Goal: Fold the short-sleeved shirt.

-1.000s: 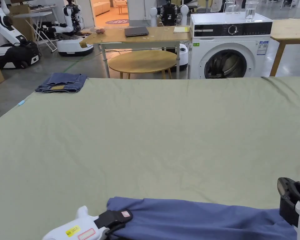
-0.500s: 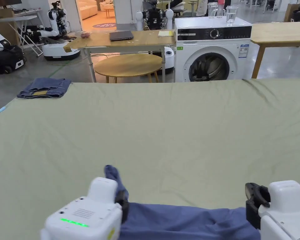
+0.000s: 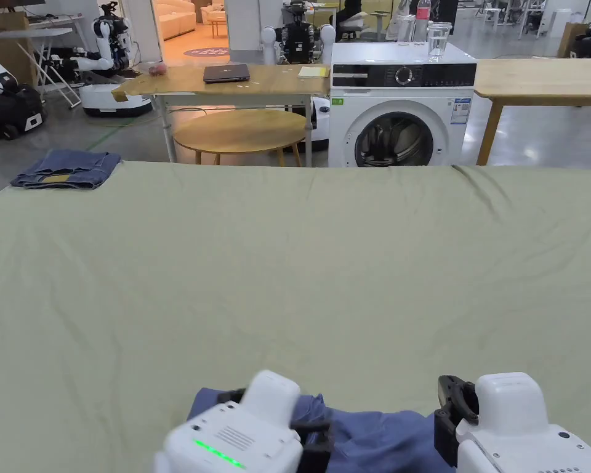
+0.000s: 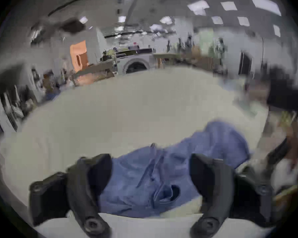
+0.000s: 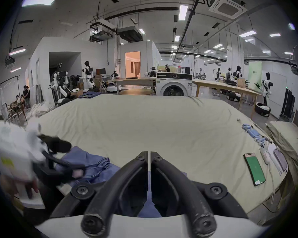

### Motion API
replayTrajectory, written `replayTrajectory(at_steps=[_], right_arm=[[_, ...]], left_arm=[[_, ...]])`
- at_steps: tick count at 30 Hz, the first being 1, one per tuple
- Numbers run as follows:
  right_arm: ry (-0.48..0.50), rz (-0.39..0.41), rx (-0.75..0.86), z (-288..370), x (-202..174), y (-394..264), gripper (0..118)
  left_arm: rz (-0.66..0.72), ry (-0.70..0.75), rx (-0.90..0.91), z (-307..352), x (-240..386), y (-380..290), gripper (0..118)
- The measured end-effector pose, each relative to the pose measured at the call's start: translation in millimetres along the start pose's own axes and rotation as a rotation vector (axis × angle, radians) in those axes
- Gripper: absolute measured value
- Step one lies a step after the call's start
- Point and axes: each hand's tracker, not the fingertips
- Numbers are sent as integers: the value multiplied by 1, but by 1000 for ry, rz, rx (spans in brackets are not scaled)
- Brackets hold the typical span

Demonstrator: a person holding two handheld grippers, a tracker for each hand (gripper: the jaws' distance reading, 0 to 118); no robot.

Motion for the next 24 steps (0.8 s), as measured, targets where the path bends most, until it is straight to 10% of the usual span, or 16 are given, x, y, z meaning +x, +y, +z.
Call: replayTrajectory(at_steps=[5,9,24], right_arm=[[33,-45,-41,-12,5,3,2],[51,-13,-32,-15,-4,15,2],[113,31,-34,-18,-3,17,2]], left_arm=[[367,-70,-25,6,-51,5,100],[369,54,-150,-23,-59,-17,12],[373,-175,-165,-51,9,-35,6]])
